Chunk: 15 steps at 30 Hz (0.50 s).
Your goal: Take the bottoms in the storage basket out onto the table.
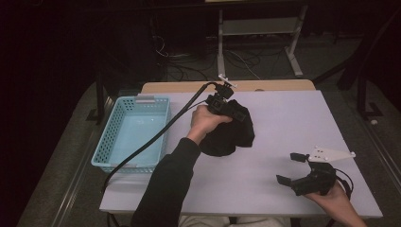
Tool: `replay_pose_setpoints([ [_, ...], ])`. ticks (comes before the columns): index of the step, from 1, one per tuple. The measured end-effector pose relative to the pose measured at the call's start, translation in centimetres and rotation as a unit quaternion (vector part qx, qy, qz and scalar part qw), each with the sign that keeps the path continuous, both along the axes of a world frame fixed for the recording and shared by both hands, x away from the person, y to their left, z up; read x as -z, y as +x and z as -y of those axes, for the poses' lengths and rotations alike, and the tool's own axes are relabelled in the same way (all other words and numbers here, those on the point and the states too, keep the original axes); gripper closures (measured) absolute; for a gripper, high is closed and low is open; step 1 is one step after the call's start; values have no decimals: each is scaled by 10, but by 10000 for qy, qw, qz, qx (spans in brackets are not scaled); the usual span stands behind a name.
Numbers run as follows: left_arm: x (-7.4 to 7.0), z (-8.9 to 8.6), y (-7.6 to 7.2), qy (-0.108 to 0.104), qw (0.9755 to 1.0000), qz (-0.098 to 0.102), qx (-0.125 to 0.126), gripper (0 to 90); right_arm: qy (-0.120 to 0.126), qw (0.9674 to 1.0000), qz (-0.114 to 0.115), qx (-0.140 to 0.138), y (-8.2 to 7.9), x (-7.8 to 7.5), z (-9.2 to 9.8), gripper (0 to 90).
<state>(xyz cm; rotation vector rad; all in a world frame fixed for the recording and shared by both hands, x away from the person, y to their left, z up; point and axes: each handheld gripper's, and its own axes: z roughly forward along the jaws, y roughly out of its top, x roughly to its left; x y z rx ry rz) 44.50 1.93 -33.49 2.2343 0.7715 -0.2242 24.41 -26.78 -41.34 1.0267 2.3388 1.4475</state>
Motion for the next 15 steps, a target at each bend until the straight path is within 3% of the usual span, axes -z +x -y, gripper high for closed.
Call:
replay_pose_setpoints([
  [8,10,9,-5,-13,9999,-108,130,777,0,10000,-4,-9,0,0,0,0],
  [15,19,17,-12,-20,9994,-87,322,690,0,10000,0,-10,0,0,0,0],
])
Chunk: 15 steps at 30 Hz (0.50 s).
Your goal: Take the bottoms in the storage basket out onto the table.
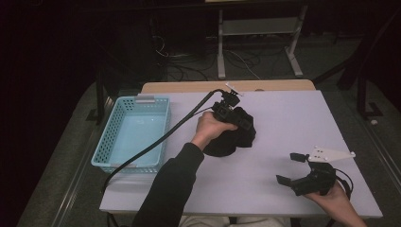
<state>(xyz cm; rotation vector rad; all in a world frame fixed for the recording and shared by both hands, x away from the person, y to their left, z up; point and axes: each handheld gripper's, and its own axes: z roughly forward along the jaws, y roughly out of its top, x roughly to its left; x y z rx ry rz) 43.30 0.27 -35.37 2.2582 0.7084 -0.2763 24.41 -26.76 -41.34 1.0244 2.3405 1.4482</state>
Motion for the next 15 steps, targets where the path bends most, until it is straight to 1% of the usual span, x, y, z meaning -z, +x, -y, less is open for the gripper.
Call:
replay_pose_setpoints([
  [4,3,3,-4,66,9999,124,70,604,-2,10000,-3,3,0,0,0,0],
  [6,3,4,-6,51,9998,151,116,539,-4,10000,-2,-1,0,0,0,0],
  [7,2,5,-8,69,9996,220,160,517,-4,10000,-2,0,0,0,0,0],
  [8,2,5,-8,69,9996,220,160,496,-4,10000,-2,0,0,0,0,0],
  [9,2,5,-9,86,9994,277,162,496,-6,10000,-5,0,0,0,0,0],
  [10,1,5,-10,122,9992,341,176,469,-5,10000,-3,1,0,0,0,0],
  [14,-4,3,-12,264,9980,577,74,361,-4,10000,7,-4,0,0,0,0],
  [15,-7,2,-13,317,9972,673,-28,304,-3,10000,4,-2,0,0,-1,0],
])
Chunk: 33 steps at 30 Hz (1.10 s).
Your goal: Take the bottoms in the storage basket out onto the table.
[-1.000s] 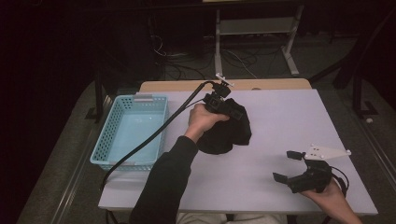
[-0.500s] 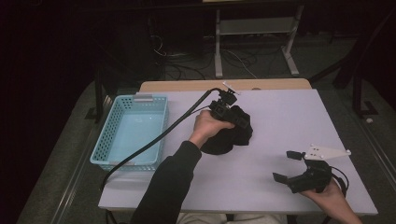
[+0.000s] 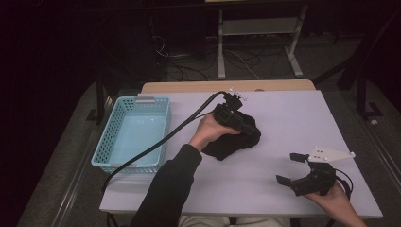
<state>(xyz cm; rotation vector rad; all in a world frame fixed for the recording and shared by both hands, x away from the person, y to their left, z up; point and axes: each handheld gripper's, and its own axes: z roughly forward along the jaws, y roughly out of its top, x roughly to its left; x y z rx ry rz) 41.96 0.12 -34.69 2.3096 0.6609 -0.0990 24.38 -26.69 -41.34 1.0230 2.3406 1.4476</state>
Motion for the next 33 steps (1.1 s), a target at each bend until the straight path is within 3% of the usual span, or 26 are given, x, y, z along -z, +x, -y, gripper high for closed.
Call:
replay_pose_setpoints([
  [13,-15,-20,0,-145,9997,106,-185,23,-5,10000,5,-4,0,0,0,0],
  [15,-16,-25,-3,-111,9996,205,-163,17,-10,10000,1,-3,0,0,0,0],
  [33,-24,-69,-13,-245,9979,409,-427,0,-15,10000,-8,-3,0,0,-1,0],
])
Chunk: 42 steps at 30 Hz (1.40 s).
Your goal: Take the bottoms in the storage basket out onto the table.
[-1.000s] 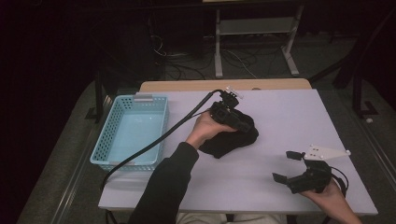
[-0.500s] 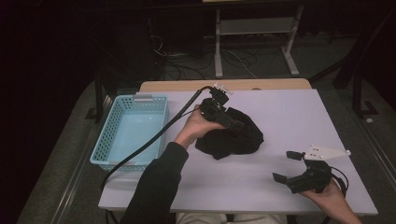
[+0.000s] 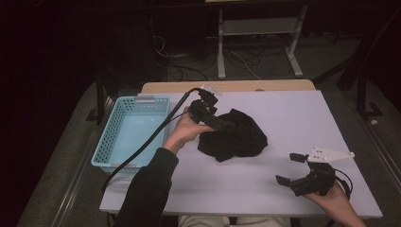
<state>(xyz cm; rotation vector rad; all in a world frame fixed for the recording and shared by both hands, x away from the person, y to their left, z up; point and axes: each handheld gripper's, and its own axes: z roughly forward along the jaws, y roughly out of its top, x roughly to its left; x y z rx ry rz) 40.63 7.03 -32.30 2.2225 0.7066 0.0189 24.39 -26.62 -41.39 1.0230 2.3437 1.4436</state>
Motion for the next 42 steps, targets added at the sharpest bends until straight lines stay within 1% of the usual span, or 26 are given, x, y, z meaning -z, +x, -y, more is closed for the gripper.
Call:
replay_pose_setpoints([
  [4,-1,-10,-3,-85,9999,7,-103,0,0,10000,-2,1,0,0,0,0],
  [8,-2,-21,-7,-186,9997,22,-141,0,-9,10000,-9,-2,0,0,0,0],
  [11,-3,-27,-11,-180,9997,71,-153,0,-3,10000,-7,7,0,0,0,0],
  [15,-3,-36,-15,-259,9994,97,-197,0,-9,10000,-6,10,0,0,0,0],
  [18,-2,-42,-18,-276,9993,123,-226,0,-15,10000,-14,6,0,0,-1,0],
  [19,-2,-47,-19,-320,9992,105,-238,0,-14,10000,-13,6,0,0,-1,0],
  [20,-2,-47,-19,-320,9992,105,-238,0,-14,10000,-13,6,0,0,-1,0],
  [27,1,-65,-24,-413,9983,124,-397,0,-22,10000,-12,6,0,0,-1,0],
  [31,3,-71,-29,-402,9983,135,-402,0,-28,10000,-19,13,0,0,-1,0],
  [39,12,-89,-41,-431,9975,212,-511,0,-39,10000,-36,8,1,1,-2,0],
  [42,14,-94,-47,-381,9976,250,-514,0,-39,10000,-40,6,1,1,-2,0],
])
